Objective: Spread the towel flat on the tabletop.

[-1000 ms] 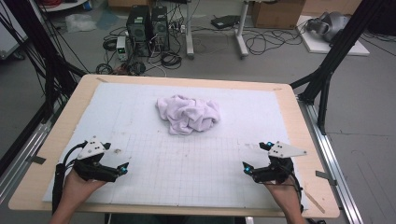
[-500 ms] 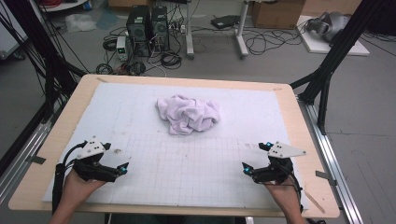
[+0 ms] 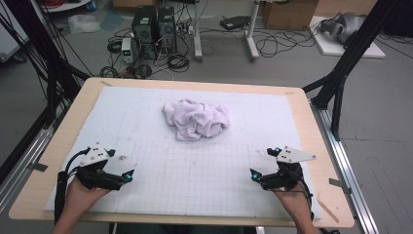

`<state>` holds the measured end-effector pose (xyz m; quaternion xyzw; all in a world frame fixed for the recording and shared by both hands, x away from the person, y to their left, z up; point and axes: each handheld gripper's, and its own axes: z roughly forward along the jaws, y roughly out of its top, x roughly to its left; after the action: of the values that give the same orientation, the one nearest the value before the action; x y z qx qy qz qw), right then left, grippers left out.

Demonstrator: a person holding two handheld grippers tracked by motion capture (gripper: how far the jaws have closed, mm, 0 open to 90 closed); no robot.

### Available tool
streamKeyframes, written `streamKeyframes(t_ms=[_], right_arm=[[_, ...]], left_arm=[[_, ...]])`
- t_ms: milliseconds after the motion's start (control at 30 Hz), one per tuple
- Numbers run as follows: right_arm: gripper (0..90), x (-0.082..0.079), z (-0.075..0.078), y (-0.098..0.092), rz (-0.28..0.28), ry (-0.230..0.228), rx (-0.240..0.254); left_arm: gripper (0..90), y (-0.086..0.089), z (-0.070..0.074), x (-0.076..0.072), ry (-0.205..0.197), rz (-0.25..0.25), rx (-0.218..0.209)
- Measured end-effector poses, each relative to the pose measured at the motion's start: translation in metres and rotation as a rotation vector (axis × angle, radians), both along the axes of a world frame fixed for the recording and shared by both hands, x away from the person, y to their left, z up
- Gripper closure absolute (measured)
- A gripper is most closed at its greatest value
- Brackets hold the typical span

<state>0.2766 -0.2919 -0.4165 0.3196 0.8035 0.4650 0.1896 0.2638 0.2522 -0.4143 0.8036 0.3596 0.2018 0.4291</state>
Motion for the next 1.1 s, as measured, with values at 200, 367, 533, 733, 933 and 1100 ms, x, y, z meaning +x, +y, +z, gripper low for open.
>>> streamKeyframes(t_ms=[200, 367, 533, 733, 933, 1100], right_arm=[[2.4, 0.007, 0.003, 0.008, 0.027, 0.013, -0.001], [2.3, 0.015, 0.009, 0.013, 0.035, 0.015, 0.008], [2.4, 0.025, 0.012, 0.023, 0.044, 0.007, 0.007], [3.8, 0.04, 0.016, 0.038, 0.066, 0.017, -0.011], [5.4, 0.057, 0.022, 0.051, 0.091, 0.028, -0.004], [7.7, 0.069, 0.025, 0.061, 0.109, 0.042, -0.005]], left_arm=[[1.8, 0.0, 0.0, 0.001, 0.002, 0.009, 0.004], [1.8, -0.002, 0.0, 0.003, 0.0, 0.012, -0.003], [1.9, -0.004, 0.0, 0.004, -0.004, 0.01, -0.006], [1.9, -0.003, 0.001, 0.003, -0.005, 0.011, -0.014], [1.9, -0.002, 0.0, 0.005, -0.001, 0.01, -0.019], [1.9, -0.003, 0.0, 0.005, 0.001, 0.007, -0.017]])
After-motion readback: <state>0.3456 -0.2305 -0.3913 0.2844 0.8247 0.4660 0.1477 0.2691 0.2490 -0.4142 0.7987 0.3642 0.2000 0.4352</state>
